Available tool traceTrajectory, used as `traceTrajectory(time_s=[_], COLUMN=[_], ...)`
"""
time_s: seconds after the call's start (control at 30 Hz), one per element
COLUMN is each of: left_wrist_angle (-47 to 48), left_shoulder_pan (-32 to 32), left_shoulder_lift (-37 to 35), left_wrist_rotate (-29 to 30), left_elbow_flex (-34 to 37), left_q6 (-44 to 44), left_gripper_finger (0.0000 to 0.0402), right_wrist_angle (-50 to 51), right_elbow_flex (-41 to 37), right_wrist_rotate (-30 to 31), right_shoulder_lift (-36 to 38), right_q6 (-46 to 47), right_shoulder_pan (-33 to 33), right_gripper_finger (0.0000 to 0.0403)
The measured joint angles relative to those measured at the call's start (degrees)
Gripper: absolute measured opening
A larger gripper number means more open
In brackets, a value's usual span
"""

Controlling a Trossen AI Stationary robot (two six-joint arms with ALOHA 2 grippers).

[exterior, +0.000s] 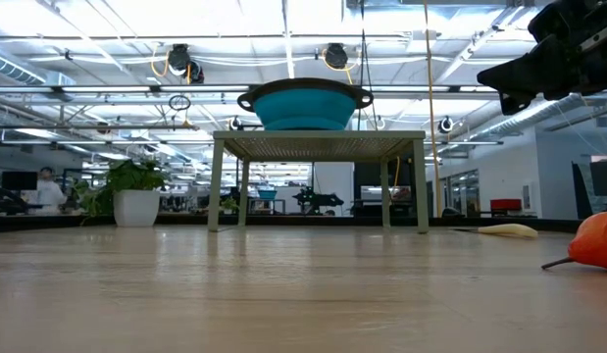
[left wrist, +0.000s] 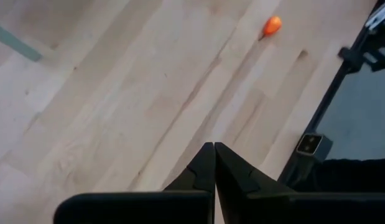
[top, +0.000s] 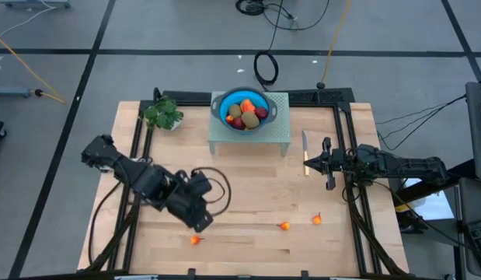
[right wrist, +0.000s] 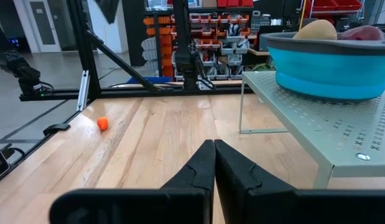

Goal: Pick & Place Fruit
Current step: Put the peach into the colander on the shelf

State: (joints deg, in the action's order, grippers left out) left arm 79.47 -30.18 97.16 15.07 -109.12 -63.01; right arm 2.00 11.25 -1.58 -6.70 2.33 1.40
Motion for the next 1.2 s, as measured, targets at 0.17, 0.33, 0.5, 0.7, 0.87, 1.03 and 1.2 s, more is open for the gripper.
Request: traceTrajectory(time_s=[0.17, 0.33, 0.5, 0.7, 0.87, 1.03, 1.2], left_wrist_angle=[0.54, 0.34, 0.32, 0.33, 0.26, 0.36, 0.40], left_shoulder_pan=[-3.46, -6.43, -8.83, -10.59, -11.34, -11.62, -11.95], left_shoulder_lift=[2.38, 5.02, 8.03, 11.70, 14.26, 15.91, 16.15], left_wrist_rotate=[-0.36, -3.08, -3.13, -6.05, -7.66, -9.05, -9.19], left_elbow_flex=[0.00, 0.00, 0.00, 0.00, 0.00, 0.00, 0.00], left_q6=[-3.12, -6.04, -8.48, -9.26, -10.35, -13.24, -14.70], left_gripper_finger=[0.0010, 0.0002, 0.0018, 0.0023, 0.0024, 0.0024, 0.0027], right_wrist_angle=[-0.01, -0.02, -0.02, -0.02, -0.04, -0.04, -0.04], right_elbow_flex=[0.00, 0.00, 0.00, 0.00, 0.00, 0.00, 0.00], right_wrist_rotate=[0.02, 0.02, 0.02, 0.02, 0.02, 0.02, 0.02], right_shoulder_lift=[0.00, 0.00, 0.00, 0.00, 0.00, 0.00, 0.00], right_q6=[0.00, 0.00, 0.00, 0.00, 0.00, 0.00, 0.00], right_shoulder_pan=[0.00, -0.01, 0.00, 0.01, -0.01, -0.01, 0.00], right_gripper_finger=[0.0004, 0.0004, 0.0004, 0.0004, 0.0004, 0.0004, 0.0004])
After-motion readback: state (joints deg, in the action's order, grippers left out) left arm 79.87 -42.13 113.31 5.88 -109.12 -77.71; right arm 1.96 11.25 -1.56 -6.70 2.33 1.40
